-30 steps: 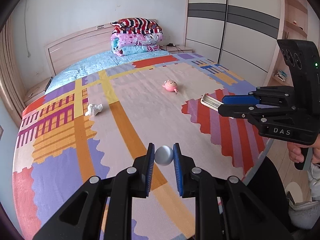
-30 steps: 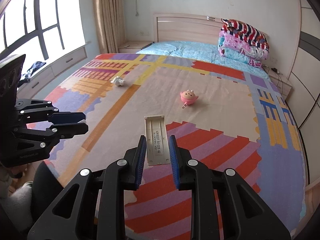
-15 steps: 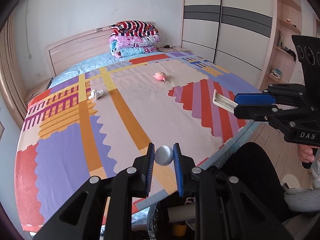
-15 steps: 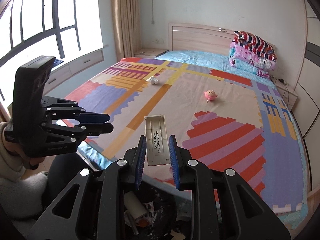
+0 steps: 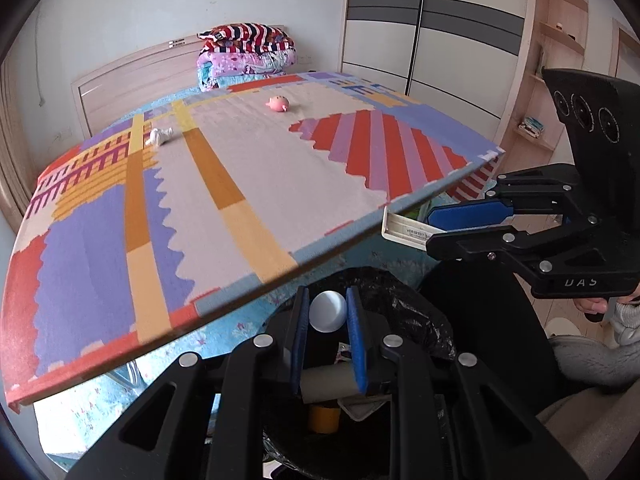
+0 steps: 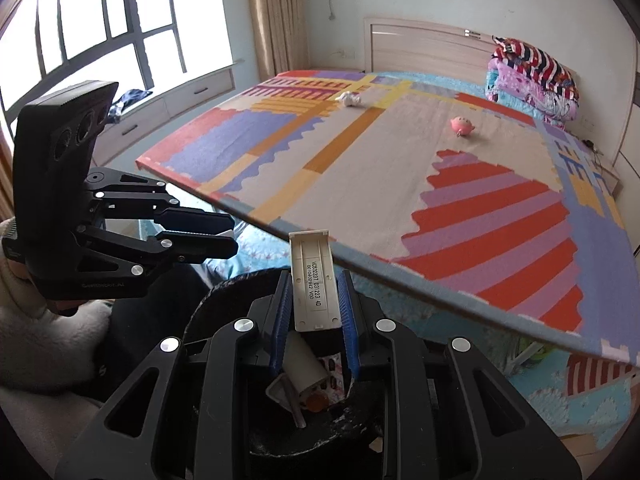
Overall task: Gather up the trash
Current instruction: 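Carry the white cap and white strip over the black bin and open both tools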
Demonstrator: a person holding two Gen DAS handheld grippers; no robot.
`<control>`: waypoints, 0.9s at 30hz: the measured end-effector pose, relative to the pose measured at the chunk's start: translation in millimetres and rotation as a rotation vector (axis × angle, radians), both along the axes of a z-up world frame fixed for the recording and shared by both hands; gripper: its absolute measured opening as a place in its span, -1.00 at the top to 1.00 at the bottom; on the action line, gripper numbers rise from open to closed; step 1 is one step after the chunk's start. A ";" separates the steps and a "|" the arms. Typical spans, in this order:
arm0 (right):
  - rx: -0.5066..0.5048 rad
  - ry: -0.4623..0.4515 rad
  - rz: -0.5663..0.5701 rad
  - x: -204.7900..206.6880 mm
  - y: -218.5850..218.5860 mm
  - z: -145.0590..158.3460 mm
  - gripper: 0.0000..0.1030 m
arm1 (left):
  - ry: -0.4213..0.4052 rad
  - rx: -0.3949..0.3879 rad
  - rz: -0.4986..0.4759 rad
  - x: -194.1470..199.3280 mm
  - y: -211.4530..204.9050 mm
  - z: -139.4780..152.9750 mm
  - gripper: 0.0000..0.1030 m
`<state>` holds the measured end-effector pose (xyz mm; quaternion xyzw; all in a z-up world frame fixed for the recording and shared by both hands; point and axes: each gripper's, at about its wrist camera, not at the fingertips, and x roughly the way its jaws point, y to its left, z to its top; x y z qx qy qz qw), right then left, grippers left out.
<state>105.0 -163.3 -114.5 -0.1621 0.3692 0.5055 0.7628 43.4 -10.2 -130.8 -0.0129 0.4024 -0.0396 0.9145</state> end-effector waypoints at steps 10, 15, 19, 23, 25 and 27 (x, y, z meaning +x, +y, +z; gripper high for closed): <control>-0.155 0.099 0.039 -17.8 14.1 -64.1 0.54 | 0.186 -0.032 -0.006 12.4 -6.2 -65.4 0.64; -0.207 0.166 0.029 -13.5 17.5 -93.3 0.54 | 0.255 -0.052 -0.005 17.8 -8.9 -94.3 0.64; -0.231 0.207 0.014 -8.4 20.0 -109.5 0.54 | 0.306 -0.080 -0.004 22.1 -9.4 -113.3 0.64; -0.250 0.234 0.003 -5.0 21.8 -120.0 0.54 | 0.332 -0.097 0.000 25.1 -10.5 -123.0 0.64; -0.254 0.242 0.000 -6.2 24.0 -124.3 0.54 | 0.338 -0.099 -0.001 25.1 -9.7 -124.8 0.64; -0.252 0.245 0.002 -4.1 28.0 -126.1 0.54 | 0.347 -0.096 0.003 26.5 -9.2 -127.1 0.64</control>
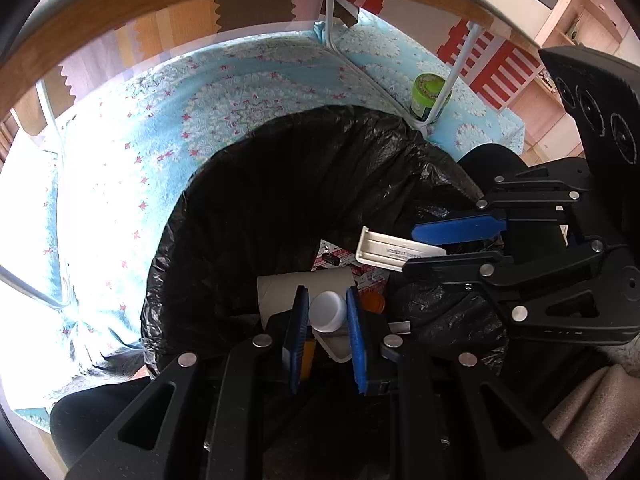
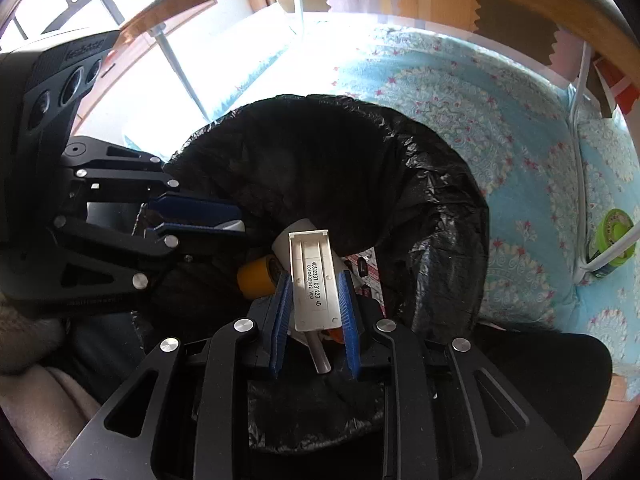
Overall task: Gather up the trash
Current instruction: 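Carry the white cap and white strip over the black bin and open both tools, then move the left tool to the white tissue while the right tool reaches the pink pig toy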
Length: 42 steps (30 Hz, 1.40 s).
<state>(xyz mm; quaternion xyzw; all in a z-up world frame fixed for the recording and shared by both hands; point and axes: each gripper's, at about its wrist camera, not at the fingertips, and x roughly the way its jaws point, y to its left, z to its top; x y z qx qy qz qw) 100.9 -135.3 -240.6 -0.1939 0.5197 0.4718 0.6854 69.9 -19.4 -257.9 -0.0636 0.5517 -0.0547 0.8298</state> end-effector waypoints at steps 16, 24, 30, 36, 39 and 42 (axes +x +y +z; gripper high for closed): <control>0.041 -0.035 -0.039 1.3 -7.3 15.0 0.32 | -0.080 0.002 0.004 -10.6 2.2 26.7 0.01; 0.102 -0.068 -0.056 4.7 -17.8 41.7 0.32 | -0.171 0.040 0.007 -26.0 4.9 63.2 0.01; 0.145 -0.109 -0.057 3.6 -23.9 67.5 0.32 | -0.232 0.051 0.007 -32.6 5.8 91.0 0.01; 0.185 -0.155 -0.053 5.2 -30.2 92.9 0.32 | -0.308 0.075 -0.006 -38.1 6.0 123.6 0.01; 0.203 -0.179 -0.051 6.1 -32.8 105.1 0.32 | -0.345 0.079 -0.008 -40.1 9.5 138.9 0.01; 0.224 -0.196 -0.047 7.8 -32.9 116.5 0.32 | -0.375 0.083 -0.001 -41.3 15.2 152.4 0.01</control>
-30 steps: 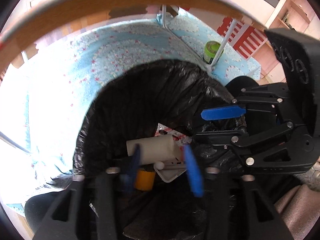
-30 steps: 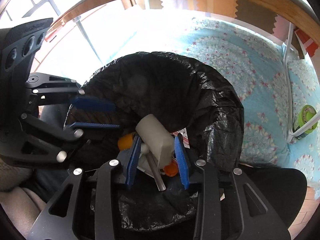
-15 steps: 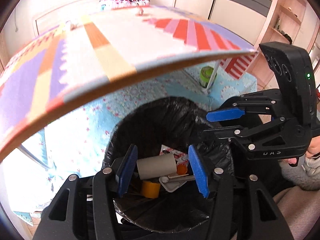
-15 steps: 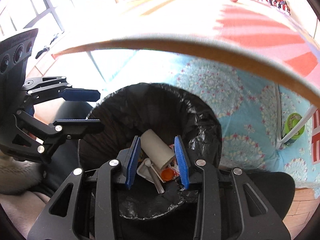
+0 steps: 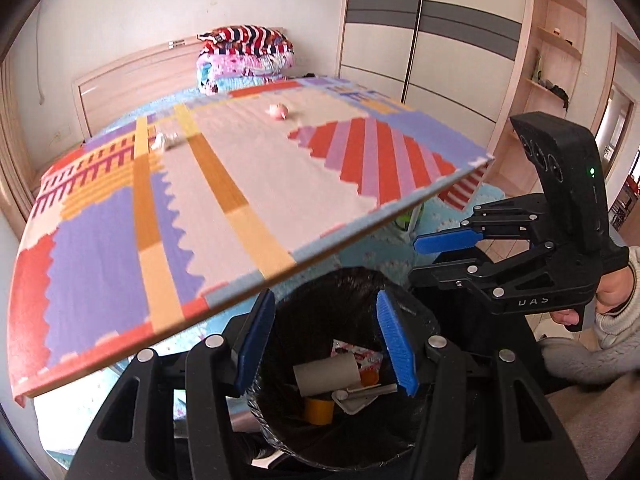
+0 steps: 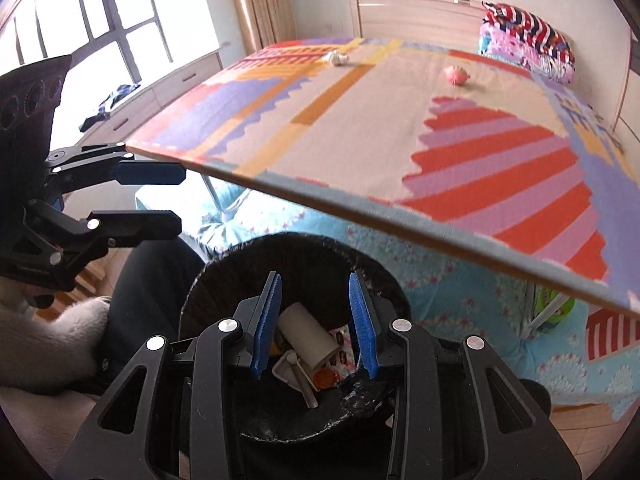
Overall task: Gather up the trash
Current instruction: 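Move the left tool to the white tissue while the right tool reaches the pink pig toy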
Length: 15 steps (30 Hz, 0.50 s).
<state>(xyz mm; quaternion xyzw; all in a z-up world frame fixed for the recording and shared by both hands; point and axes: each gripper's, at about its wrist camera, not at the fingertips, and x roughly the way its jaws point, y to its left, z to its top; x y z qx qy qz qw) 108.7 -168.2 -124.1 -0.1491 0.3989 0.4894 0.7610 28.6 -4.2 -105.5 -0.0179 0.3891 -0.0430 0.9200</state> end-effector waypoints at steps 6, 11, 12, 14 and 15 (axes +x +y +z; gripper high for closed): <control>0.043 -0.030 0.015 4.5 3.0 22.2 0.32 | -0.059 0.000 0.017 4.4 12.0 26.9 0.01; 0.065 -0.060 0.016 16.4 7.7 37.9 0.32 | -0.090 0.029 0.029 12.2 21.5 41.7 0.01; 0.068 -0.068 0.014 20.0 8.4 41.0 0.32 | -0.095 0.035 0.032 13.9 23.2 43.8 0.01; 0.070 -0.093 0.009 26.4 10.8 47.0 0.32 | -0.107 0.048 0.033 18.2 28.9 48.3 0.01; 0.068 -0.110 0.006 29.4 12.6 50.3 0.32 | -0.111 0.058 0.037 21.0 32.3 50.4 0.01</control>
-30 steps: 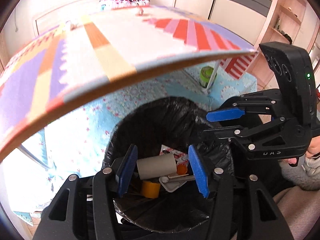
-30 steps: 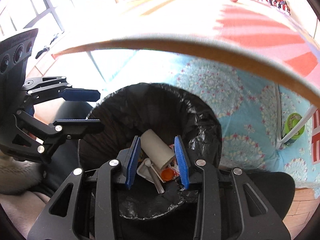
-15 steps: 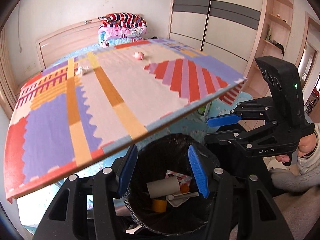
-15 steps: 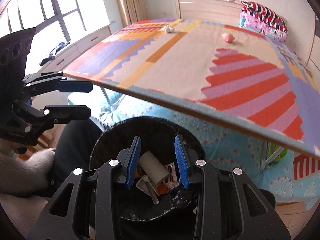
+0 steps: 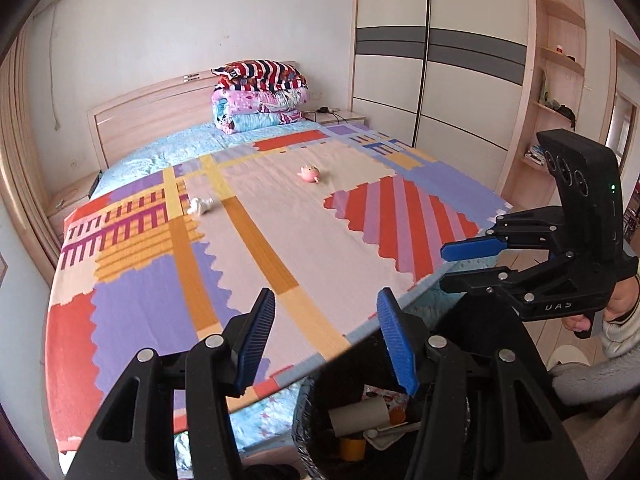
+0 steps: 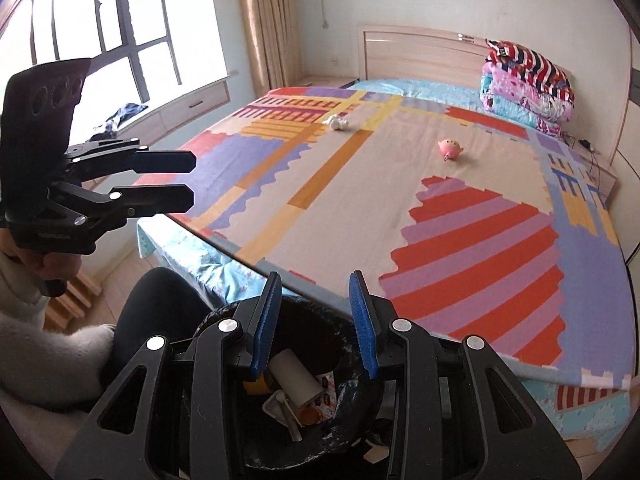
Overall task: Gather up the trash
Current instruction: 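Move the left tool to the white tissue while the right tool reaches the pink pig toy, then close the left tool on the white tissue while the right tool grips the pink pig toy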
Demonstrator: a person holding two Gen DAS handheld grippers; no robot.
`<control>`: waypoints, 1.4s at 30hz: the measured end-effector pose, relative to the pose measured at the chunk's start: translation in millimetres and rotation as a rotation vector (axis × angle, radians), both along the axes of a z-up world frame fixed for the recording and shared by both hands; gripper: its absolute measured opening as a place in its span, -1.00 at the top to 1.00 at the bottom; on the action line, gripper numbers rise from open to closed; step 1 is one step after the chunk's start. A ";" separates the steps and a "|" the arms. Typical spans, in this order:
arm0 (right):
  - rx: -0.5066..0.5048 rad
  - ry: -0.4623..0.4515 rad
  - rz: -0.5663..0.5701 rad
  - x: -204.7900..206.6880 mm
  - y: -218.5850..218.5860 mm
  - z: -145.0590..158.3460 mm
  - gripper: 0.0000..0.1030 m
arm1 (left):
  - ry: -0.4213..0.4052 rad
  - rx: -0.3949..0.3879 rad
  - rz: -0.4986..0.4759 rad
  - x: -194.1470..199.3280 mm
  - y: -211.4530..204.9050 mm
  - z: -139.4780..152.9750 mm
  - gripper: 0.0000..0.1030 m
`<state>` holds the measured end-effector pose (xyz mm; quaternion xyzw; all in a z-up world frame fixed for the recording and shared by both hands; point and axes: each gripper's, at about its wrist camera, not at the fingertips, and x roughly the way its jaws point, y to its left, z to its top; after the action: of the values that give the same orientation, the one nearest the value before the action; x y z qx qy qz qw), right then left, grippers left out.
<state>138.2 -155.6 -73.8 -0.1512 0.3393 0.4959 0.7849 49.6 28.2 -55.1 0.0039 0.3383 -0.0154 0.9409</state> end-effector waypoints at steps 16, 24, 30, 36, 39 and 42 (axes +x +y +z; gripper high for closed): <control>0.028 -0.086 -0.062 65.6 35.0 29.3 0.32 | -0.036 0.024 0.032 58.0 55.2 18.2 0.01; 0.030 -0.093 -0.096 101.1 51.9 29.2 0.32 | -0.018 -0.013 0.070 95.8 80.7 9.5 0.01; 0.015 -0.072 -0.122 132.0 64.7 20.1 0.32 | 0.004 -0.047 0.101 127.8 107.4 0.5 0.01; -0.007 -0.035 -0.168 164.6 80.6 2.4 0.32 | 0.030 -0.061 0.139 158.5 130.2 -10.1 0.01; -0.018 -0.015 -0.191 181.8 90.2 -5.8 0.32 | 0.057 -0.060 0.163 173.7 140.0 -18.9 0.01; -0.025 0.002 -0.202 195.4 98.8 -12.6 0.32 | 0.080 -0.056 0.181 188.1 149.8 -27.7 0.01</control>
<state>333.6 -56.8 -86.4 -0.1254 0.3596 0.4101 0.8287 237.6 178.0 -82.8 -0.0537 0.3739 0.0601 0.9239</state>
